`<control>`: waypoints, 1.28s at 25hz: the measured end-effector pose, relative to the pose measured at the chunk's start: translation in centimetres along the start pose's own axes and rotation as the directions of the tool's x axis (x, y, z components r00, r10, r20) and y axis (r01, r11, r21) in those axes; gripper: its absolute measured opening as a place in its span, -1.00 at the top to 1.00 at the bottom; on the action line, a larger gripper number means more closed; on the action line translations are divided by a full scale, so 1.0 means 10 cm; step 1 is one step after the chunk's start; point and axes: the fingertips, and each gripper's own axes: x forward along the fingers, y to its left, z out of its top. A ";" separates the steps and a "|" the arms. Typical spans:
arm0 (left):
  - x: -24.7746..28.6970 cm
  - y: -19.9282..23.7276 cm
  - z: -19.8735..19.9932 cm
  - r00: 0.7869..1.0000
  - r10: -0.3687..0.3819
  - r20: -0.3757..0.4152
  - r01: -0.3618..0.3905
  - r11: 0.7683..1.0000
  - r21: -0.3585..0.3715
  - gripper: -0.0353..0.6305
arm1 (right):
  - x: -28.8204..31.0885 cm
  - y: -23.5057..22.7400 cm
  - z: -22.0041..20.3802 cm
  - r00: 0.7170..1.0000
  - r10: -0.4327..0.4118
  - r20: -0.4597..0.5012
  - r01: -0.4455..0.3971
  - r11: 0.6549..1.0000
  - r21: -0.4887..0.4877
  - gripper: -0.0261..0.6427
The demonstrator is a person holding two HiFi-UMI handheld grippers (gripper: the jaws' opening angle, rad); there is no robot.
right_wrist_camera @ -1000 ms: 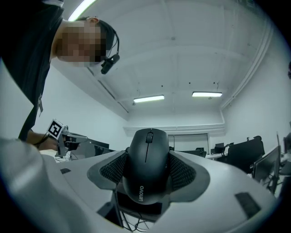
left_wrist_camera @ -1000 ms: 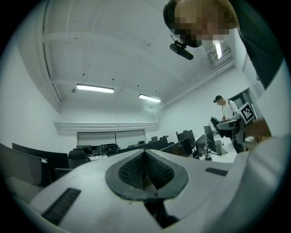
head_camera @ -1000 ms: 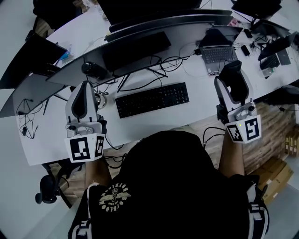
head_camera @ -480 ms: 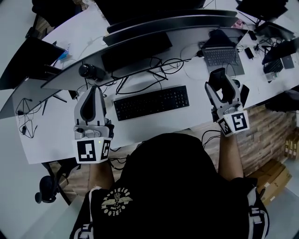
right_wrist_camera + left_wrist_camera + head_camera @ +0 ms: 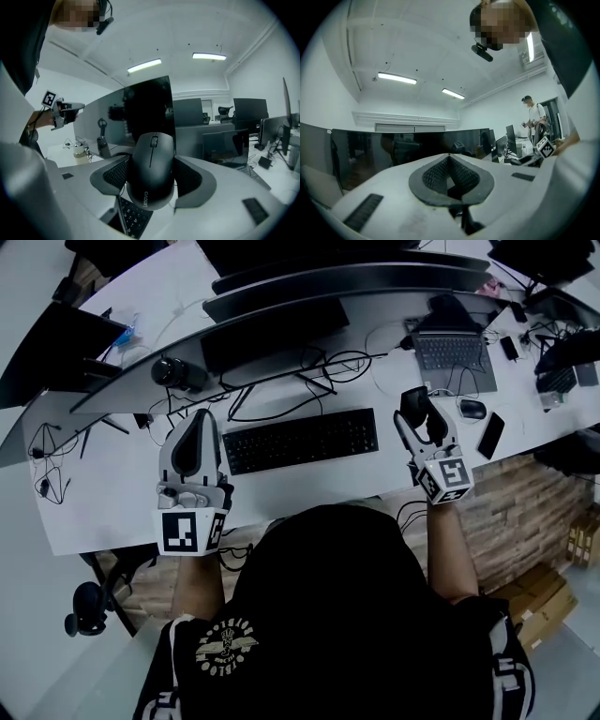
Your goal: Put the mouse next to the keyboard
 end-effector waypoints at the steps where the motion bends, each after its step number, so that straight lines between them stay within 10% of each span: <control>1: 0.00 0.00 -0.01 1.000 0.000 0.003 0.000 1.000 0.007 0.89 | 0.03 -0.02 -0.11 1.000 -0.002 -0.021 0.002 1.000 0.011 0.04; 12: -0.02 0.03 -0.12 1.000 -0.005 -0.002 0.005 0.999 0.041 0.89 | 0.29 -0.18 -1.21 0.969 -0.030 -0.246 0.055 0.994 0.098 0.04; 24: -0.21 0.11 -0.33 0.997 0.029 -0.069 -0.024 0.997 0.080 0.89 | 0.30 -0.39 -2.31 0.824 -0.090 -0.560 0.173 0.980 0.098 0.04; 32: -0.35 0.21 -0.26 0.997 0.059 -0.043 -0.056 0.996 0.073 0.89 | 0.32 -0.40 -2.51 0.776 -0.114 -0.620 0.193 0.979 0.061 0.04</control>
